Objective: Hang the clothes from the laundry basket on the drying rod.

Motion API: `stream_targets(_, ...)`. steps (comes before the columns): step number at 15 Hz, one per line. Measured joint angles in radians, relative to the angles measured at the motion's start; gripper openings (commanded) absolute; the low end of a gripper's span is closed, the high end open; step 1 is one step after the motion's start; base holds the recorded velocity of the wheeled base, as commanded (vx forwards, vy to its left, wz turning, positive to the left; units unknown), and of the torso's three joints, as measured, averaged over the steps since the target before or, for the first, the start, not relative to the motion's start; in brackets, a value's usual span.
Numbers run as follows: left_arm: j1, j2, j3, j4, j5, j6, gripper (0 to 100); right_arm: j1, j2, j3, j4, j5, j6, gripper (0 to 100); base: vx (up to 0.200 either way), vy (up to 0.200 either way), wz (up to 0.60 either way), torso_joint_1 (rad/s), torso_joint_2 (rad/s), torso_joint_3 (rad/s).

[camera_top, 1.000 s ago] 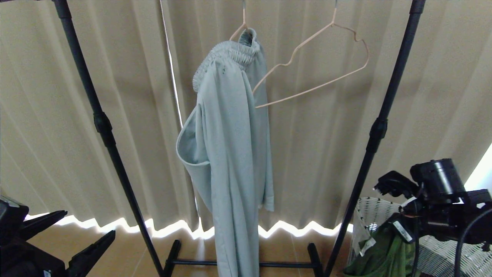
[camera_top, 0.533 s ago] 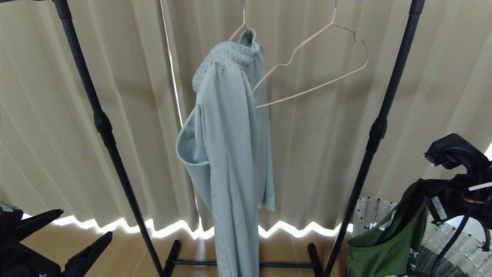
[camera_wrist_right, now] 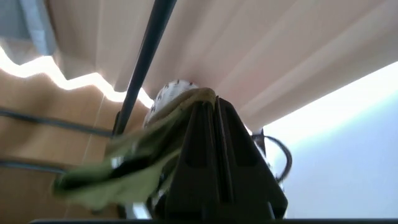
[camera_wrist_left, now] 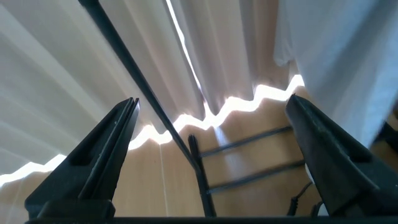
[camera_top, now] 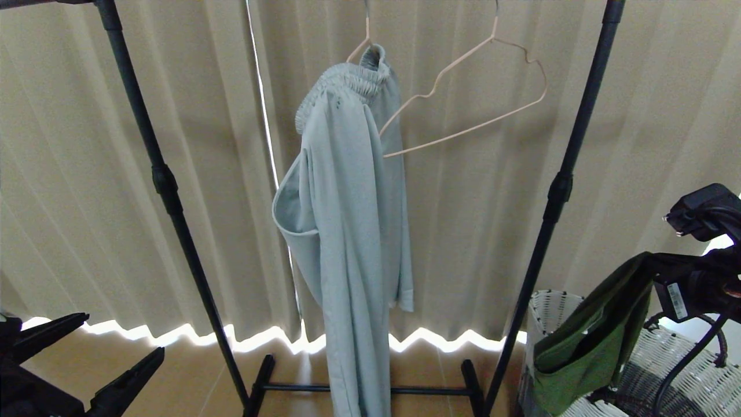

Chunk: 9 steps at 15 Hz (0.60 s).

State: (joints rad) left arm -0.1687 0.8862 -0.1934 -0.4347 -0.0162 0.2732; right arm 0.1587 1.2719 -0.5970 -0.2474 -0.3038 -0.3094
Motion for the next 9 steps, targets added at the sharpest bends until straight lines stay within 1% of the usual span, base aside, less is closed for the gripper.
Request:
stream_targets(3,0.000,-0.001,0.001,0.000,0.000,0.000,100,0.000,0.001,-0.002,-0.001,0.003,0.000,0,-0.200,0.000,0.00,0.006,0.00,0.001)
stream_targets(9,-0.001,-0.003,0.002,0.000,0.000,-0.001,100,0.000,0.004,-0.004,-0.002,0.017,0.000,0,0.000,0.000,0.00,0.000,0.00,0.000)
